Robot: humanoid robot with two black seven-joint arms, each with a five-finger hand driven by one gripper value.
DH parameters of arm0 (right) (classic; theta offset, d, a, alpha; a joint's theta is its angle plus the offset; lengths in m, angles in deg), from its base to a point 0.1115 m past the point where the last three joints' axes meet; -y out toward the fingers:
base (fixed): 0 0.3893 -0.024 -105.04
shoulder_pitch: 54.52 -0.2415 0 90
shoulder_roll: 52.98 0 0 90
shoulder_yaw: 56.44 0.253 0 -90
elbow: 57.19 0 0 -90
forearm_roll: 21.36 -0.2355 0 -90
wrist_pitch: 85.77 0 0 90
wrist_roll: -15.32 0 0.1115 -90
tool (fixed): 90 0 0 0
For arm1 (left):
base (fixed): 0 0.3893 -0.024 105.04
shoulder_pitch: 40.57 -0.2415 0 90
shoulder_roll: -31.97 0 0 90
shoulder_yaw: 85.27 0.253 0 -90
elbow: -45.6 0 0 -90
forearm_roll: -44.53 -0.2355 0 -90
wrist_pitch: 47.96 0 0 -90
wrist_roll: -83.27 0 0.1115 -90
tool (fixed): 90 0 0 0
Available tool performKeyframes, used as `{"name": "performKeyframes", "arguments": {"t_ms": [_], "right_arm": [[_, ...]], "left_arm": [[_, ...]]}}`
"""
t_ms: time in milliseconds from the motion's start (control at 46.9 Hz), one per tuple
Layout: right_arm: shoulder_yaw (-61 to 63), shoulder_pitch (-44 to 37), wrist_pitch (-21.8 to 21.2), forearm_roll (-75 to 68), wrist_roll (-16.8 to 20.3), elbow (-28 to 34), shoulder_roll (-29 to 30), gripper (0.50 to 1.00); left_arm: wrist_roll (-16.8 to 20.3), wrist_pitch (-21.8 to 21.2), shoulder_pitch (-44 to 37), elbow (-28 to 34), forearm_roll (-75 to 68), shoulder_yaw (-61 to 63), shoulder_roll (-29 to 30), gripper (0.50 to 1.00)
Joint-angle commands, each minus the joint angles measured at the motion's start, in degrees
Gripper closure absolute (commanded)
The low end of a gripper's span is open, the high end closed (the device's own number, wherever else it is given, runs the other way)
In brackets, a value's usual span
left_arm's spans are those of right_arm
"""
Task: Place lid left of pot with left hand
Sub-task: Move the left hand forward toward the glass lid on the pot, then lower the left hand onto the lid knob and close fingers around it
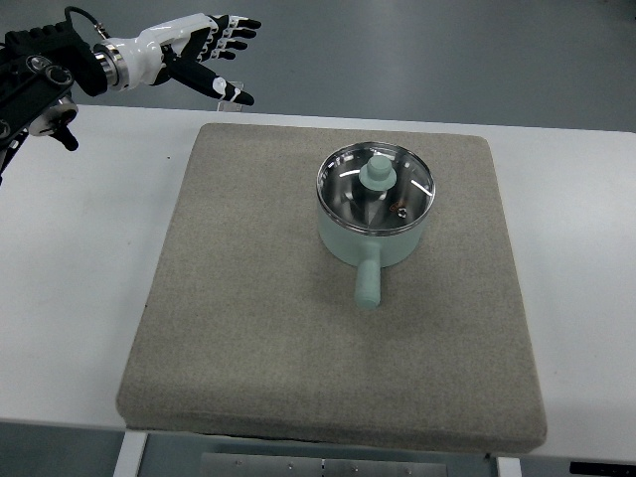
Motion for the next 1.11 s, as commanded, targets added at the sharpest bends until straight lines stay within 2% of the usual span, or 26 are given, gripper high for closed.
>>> {"name": "performKeyframes", "arguments": {"t_ms": [0,320,555,896,1088], "right_arm": [[0.00,-0.01,0.00,0.00,0.00,0.01,0.00,0.576],[0.00,-0.01,0.00,0.00,0.00,-0.07,0.00,0.576],[0.00,-0.01,0.00,0.00,0.00,0.01,0.00,0.576],[0.00,-0.01,0.00,0.00,0.00,0.01,0.00,0.576],[0.00,0.07,0.00,0.00,0.00,0.01,0.00,0.576]], "left_arm": [[0.00,-0.02,2.01,0.24,-2.44,2.61,-0.17,0.501],[0.00,0.07,10.54,-1.16,-3.94,15.97,-3.25,0.504],[0.09,0.16,17.04,-8.54,-8.24,20.99,-3.87,0.504],[0.00,0.60,20.03,-8.99,-21.60,26.44,-15.46,0.504],[0.00,0.60,19.95,-9.25,-25.04,26.53,-16.87,0.504]]}}
